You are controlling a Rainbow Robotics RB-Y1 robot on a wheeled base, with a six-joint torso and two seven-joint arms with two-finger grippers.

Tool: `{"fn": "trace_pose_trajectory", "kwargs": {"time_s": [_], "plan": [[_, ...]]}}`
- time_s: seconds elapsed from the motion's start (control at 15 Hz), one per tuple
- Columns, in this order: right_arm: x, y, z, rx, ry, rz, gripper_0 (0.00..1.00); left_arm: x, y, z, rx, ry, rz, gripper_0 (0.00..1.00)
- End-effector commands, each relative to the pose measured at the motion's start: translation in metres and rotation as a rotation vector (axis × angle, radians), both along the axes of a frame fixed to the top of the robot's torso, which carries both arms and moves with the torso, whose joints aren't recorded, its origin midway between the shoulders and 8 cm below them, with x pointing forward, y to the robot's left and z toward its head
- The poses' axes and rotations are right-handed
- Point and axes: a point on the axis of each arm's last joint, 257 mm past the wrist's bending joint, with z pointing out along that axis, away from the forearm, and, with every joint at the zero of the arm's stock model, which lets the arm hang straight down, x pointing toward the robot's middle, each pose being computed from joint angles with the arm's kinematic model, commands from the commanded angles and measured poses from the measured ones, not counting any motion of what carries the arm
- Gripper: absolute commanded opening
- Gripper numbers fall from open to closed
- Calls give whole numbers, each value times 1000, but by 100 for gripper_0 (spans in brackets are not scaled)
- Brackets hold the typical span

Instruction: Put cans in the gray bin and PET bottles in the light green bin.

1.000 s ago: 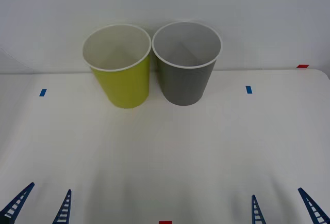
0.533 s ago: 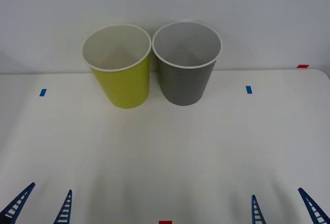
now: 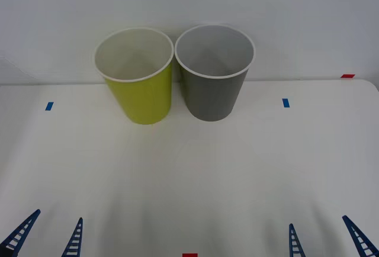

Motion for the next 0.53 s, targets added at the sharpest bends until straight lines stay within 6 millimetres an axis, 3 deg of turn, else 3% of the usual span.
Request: {"fn": "trace_pose_trajectory", "kwargs": {"time_s": [0.07, 0.53], "plan": [[0, 0, 0, 0, 0, 0, 100, 0, 0, 0, 0, 0, 0, 79], [0, 0, 0, 0, 0, 0, 100, 0, 0, 0, 0, 0, 0, 79]]}}
